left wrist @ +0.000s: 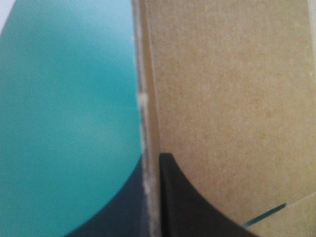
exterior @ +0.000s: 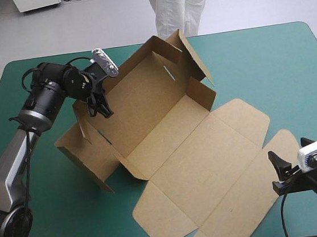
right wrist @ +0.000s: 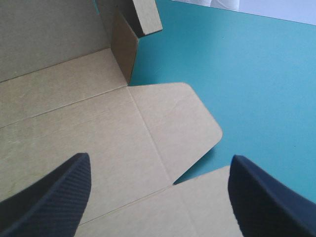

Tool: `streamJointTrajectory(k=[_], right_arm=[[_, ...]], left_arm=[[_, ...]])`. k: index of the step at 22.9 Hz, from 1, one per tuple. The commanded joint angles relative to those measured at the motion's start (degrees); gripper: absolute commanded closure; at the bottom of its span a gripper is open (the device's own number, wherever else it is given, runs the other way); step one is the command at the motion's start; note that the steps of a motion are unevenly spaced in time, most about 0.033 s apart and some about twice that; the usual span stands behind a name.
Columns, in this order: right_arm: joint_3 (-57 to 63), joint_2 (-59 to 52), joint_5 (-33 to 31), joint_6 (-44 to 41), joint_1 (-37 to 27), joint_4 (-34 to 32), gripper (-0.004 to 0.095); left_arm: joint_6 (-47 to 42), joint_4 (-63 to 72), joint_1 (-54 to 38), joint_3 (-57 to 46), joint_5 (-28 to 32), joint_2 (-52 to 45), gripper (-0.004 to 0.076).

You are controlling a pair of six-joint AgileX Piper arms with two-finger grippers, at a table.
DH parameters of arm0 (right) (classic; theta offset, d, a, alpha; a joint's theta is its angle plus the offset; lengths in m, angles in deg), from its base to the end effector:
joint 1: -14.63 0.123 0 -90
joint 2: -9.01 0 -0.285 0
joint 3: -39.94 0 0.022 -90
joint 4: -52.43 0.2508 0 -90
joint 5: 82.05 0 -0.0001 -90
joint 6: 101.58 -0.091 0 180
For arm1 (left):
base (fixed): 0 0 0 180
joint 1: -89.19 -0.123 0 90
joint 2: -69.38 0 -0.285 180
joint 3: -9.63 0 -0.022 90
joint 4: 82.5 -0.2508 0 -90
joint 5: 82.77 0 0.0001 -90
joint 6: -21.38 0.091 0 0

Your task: Fold the box

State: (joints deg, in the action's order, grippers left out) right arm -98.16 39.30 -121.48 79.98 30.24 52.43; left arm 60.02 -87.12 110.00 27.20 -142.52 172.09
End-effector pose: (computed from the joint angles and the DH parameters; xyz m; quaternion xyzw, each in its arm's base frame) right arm 0.0679 0.0190 0.3308 -0.1235 0.8179 0.0687 0.5577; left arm 0.3415 -0.1230 0.3699 0.4801 0.8229 0.0855 0.2916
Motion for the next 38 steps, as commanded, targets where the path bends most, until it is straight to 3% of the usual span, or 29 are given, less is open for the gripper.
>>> streamJointTrajectory(k=[1, 7, 17, 27, 38], right_arm=[[-3.63, 0.43, 1.57, -1.56, 0.05, -1.13, 0.0185], [-4.25, 0.43, 0.38, -4.04, 0.05, -2.14, 0.0185], [-13.68, 4.53, -3.63, -7.17, 0.05, -6.98, 0.0185], [-27.6, 18.8, -9.04, -6.93, 0.05, -6.98, 0.0185], [-35.43, 23.56, -13.61, -7.46, 0.05, -7.15, 0.0186]], left_arm=[[-0.03, -5.31, 3.88, 2.09, 7.37, -2.45, 0.0734], [0.61, -18.31, 12.98, 2.09, 15.23, -0.91, 0.0734], [0.26, -28.97, 22.11, 1.62, 16.28, 0.91, 0.0734], [-20.79, -57.43, 29.45, -9.57, 14.27, 0.81, 0.0734], [-45.58, -88.45, 37.09, -21.13, 12.17, 0.33, 0.0734]])
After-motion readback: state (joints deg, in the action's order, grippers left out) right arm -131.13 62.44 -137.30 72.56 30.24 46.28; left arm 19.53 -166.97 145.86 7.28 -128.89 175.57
